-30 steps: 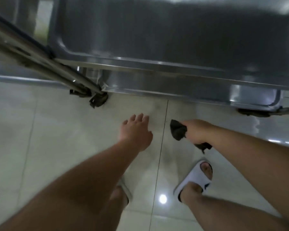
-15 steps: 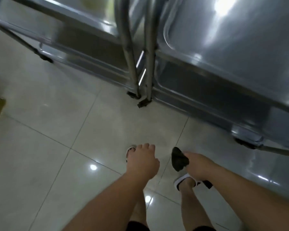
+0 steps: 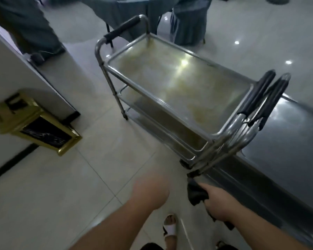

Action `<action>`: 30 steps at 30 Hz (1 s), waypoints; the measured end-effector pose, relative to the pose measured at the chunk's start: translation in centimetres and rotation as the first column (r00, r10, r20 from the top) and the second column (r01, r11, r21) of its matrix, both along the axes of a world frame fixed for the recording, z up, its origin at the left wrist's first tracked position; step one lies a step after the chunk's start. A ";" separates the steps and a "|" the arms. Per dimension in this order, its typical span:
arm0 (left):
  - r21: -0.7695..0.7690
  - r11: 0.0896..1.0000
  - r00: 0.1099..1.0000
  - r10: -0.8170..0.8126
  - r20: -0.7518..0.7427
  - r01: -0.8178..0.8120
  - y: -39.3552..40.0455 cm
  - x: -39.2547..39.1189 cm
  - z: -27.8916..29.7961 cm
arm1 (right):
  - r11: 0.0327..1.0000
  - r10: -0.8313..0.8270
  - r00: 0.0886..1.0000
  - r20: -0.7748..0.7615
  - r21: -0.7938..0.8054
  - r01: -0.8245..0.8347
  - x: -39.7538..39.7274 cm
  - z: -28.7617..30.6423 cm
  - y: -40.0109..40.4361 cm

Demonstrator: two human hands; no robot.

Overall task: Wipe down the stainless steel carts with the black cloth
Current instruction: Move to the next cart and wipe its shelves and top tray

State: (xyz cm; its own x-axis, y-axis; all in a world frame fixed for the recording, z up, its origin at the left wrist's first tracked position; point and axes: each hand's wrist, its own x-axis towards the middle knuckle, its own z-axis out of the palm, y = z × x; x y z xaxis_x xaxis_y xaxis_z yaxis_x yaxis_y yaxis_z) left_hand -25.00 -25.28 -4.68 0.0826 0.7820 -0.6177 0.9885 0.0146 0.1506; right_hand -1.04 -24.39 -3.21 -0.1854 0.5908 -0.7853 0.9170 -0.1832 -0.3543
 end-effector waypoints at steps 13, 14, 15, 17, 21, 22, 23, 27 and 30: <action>0.222 0.932 0.956 0.293 0.003 -0.286 10.6 -10.4 8.3 | 0.901 0.373 0.927 -0.042 0.254 -0.351 -13.6 9.5 19.2; 0.242 0.925 0.953 0.303 -0.011 -0.292 12.0 -11.2 9.1 | 0.892 0.386 0.921 -0.053 0.275 -0.358 -14.6 10.0 21.0; 0.259 0.917 0.947 0.319 -0.025 -0.302 13.3 -12.0 10.0 | 0.884 0.395 0.916 -0.068 0.298 -0.359 -15.5 10.6 22.7; 0.267 0.903 0.933 0.358 -0.032 -0.337 15.8 -13.5 11.7 | 0.870 0.410 0.908 -0.091 0.339 -0.359 -17.2 11.5 26.1; 0.319 0.862 0.907 0.421 -0.019 -0.394 19.7 -16.7 13.6 | 0.828 0.467 0.883 -0.054 0.379 -0.414 -21.5 12.0 32.3; 0.329 0.849 0.897 0.442 -0.013 -0.414 20.6 -17.6 13.8 | 0.819 0.479 0.877 -0.044 0.382 -0.428 -22.5 12.2 33.5; 0.329 0.839 0.888 0.460 -0.008 -0.432 21.4 -18.5 13.8 | 0.812 0.491 0.870 -0.039 0.383 -0.441 -23.6 12.4 34.6; 0.305 0.827 0.867 0.498 -0.007 -0.473 24.2 -22.0 13.3 | 0.798 0.519 0.854 -0.019 0.369 -0.477 -27.4 12.3 38.1; 0.275 0.846 0.880 0.474 0.007 -0.458 27.3 -25.4 12.5 | 0.813 0.501 0.865 -0.021 0.353 -0.463 -30.4 11.9 40.9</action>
